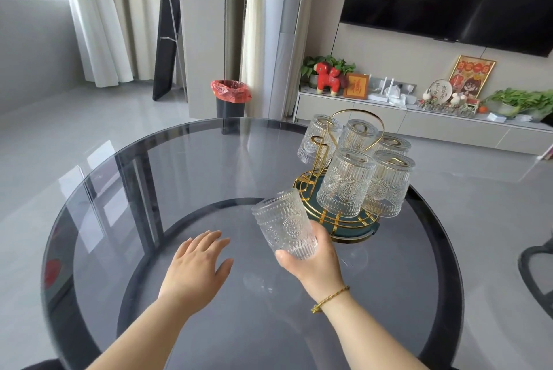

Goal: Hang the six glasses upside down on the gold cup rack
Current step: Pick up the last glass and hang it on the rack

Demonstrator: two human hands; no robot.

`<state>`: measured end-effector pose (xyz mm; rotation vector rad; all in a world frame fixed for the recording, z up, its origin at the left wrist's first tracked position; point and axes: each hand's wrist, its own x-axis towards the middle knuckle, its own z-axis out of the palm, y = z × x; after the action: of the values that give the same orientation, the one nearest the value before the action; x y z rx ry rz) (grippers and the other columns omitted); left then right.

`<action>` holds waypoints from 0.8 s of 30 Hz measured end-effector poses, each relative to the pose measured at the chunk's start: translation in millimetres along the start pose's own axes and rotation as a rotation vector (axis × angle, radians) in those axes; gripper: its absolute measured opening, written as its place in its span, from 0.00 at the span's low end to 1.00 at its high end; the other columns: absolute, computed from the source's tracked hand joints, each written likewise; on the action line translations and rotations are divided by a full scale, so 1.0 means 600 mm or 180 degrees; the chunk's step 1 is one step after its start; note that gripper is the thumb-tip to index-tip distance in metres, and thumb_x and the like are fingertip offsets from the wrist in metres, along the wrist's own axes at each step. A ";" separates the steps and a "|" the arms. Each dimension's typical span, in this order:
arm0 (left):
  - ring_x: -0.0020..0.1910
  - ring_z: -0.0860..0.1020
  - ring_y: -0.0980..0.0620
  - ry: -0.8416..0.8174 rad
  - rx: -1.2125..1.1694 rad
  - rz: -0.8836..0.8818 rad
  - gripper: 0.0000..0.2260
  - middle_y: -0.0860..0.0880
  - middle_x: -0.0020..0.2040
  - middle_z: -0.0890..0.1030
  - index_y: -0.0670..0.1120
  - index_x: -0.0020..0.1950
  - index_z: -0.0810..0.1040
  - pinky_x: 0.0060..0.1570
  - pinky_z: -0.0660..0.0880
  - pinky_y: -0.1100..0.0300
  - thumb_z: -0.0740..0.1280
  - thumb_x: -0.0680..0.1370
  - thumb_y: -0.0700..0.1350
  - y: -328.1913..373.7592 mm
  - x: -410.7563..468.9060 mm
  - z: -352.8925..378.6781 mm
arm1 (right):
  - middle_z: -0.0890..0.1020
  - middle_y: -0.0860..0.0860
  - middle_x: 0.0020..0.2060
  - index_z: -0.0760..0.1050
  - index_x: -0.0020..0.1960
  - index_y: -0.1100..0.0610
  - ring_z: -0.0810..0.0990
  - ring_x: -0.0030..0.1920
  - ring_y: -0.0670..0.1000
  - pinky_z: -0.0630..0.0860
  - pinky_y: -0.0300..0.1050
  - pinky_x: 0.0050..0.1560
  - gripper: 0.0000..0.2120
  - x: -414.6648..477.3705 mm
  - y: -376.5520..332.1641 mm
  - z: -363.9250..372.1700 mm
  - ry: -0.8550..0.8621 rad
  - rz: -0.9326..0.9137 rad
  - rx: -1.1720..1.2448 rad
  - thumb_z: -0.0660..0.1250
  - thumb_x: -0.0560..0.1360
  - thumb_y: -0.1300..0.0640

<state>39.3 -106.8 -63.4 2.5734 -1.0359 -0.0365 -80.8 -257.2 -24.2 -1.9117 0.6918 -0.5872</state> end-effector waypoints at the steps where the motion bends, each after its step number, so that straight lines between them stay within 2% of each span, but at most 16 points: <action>1: 0.73 0.54 0.55 0.0003 -0.0007 -0.0004 0.20 0.55 0.74 0.60 0.54 0.70 0.60 0.73 0.47 0.57 0.52 0.78 0.55 0.000 0.000 0.000 | 0.75 0.54 0.57 0.68 0.57 0.53 0.73 0.58 0.52 0.71 0.50 0.61 0.28 -0.001 -0.011 -0.006 0.0000 -0.0119 0.0037 0.75 0.60 0.60; 4: 0.73 0.55 0.55 0.0002 -0.0017 -0.0013 0.20 0.55 0.74 0.60 0.54 0.69 0.60 0.73 0.47 0.57 0.53 0.78 0.55 0.001 -0.002 -0.002 | 0.75 0.50 0.54 0.67 0.55 0.47 0.74 0.55 0.48 0.70 0.37 0.56 0.28 0.005 -0.057 -0.035 -0.0051 -0.0415 0.0029 0.75 0.59 0.57; 6: 0.73 0.54 0.55 -0.0011 -0.0013 0.0003 0.20 0.55 0.74 0.59 0.54 0.70 0.60 0.73 0.47 0.57 0.53 0.78 0.55 0.002 -0.002 -0.004 | 0.74 0.44 0.50 0.65 0.55 0.47 0.74 0.49 0.40 0.68 0.23 0.46 0.28 0.019 -0.095 -0.066 -0.0157 -0.0526 -0.0074 0.75 0.60 0.57; 7: 0.74 0.54 0.55 -0.0027 -0.0023 0.0008 0.20 0.55 0.74 0.59 0.54 0.70 0.60 0.73 0.47 0.57 0.53 0.78 0.55 0.002 -0.003 -0.005 | 0.73 0.40 0.47 0.65 0.55 0.46 0.73 0.47 0.38 0.68 0.21 0.42 0.28 0.029 -0.116 -0.084 -0.0220 -0.0545 -0.0154 0.75 0.61 0.57; 8: 0.74 0.54 0.55 -0.0048 -0.0032 0.0011 0.20 0.55 0.74 0.59 0.53 0.70 0.60 0.73 0.47 0.57 0.53 0.78 0.55 0.002 -0.004 -0.006 | 0.73 0.39 0.47 0.65 0.55 0.47 0.73 0.47 0.39 0.69 0.23 0.42 0.27 0.039 -0.137 -0.102 -0.0281 -0.0559 -0.0256 0.75 0.62 0.56; 11: 0.74 0.53 0.55 -0.0077 -0.0024 0.0022 0.21 0.54 0.74 0.58 0.53 0.70 0.59 0.73 0.46 0.57 0.52 0.78 0.55 0.002 -0.004 -0.007 | 0.72 0.47 0.55 0.65 0.61 0.53 0.71 0.57 0.49 0.69 0.42 0.58 0.30 0.074 -0.193 -0.152 -0.0306 -0.0695 -0.0702 0.73 0.63 0.53; 12: 0.74 0.53 0.55 -0.0086 -0.0031 0.0014 0.21 0.54 0.74 0.58 0.53 0.70 0.59 0.73 0.46 0.57 0.52 0.78 0.55 0.002 -0.003 -0.007 | 0.71 0.49 0.58 0.64 0.63 0.55 0.70 0.59 0.50 0.67 0.45 0.61 0.31 0.086 -0.210 -0.165 -0.0268 -0.0763 -0.0870 0.73 0.63 0.53; 13: 0.74 0.52 0.55 -0.0098 -0.0043 0.0006 0.21 0.54 0.74 0.58 0.53 0.70 0.58 0.73 0.46 0.57 0.52 0.78 0.55 0.003 -0.003 -0.008 | 0.71 0.52 0.61 0.63 0.64 0.56 0.69 0.60 0.49 0.65 0.43 0.62 0.32 0.097 -0.226 -0.176 -0.0219 -0.0839 -0.1043 0.72 0.64 0.52; 16: 0.74 0.53 0.55 -0.0125 -0.0055 -0.0006 0.20 0.54 0.74 0.58 0.54 0.70 0.59 0.73 0.46 0.57 0.52 0.78 0.55 0.003 0.001 -0.010 | 0.69 0.52 0.66 0.62 0.65 0.56 0.66 0.59 0.46 0.60 0.38 0.56 0.33 0.126 -0.269 -0.199 -0.0134 -0.1011 -0.1523 0.71 0.65 0.49; 18: 0.74 0.53 0.55 -0.0104 -0.0051 -0.0035 0.20 0.54 0.74 0.58 0.54 0.69 0.59 0.73 0.46 0.57 0.52 0.78 0.55 0.003 0.004 -0.010 | 0.69 0.52 0.66 0.63 0.65 0.56 0.66 0.59 0.45 0.59 0.37 0.54 0.33 0.144 -0.291 -0.206 -0.0047 -0.1041 -0.1648 0.71 0.65 0.48; 21: 0.74 0.53 0.55 -0.0056 -0.0052 -0.0057 0.20 0.55 0.74 0.58 0.55 0.69 0.60 0.73 0.47 0.57 0.52 0.78 0.56 0.003 0.005 -0.009 | 0.72 0.53 0.64 0.66 0.64 0.56 0.69 0.62 0.50 0.61 0.36 0.53 0.32 0.173 -0.313 -0.204 0.0103 -0.1044 -0.1792 0.72 0.64 0.49; 24: 0.74 0.52 0.55 -0.0051 -0.0045 -0.0053 0.20 0.55 0.74 0.58 0.55 0.69 0.59 0.73 0.47 0.57 0.51 0.78 0.56 0.005 0.004 -0.009 | 0.72 0.54 0.65 0.67 0.64 0.56 0.69 0.64 0.52 0.62 0.38 0.56 0.33 0.196 -0.324 -0.197 0.0010 -0.0981 -0.1929 0.73 0.63 0.49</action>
<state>40.2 -108.7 -56.9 2.5733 -1.0163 -0.0684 -33.1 -343.5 212.1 -2.6135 0.6242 -0.6139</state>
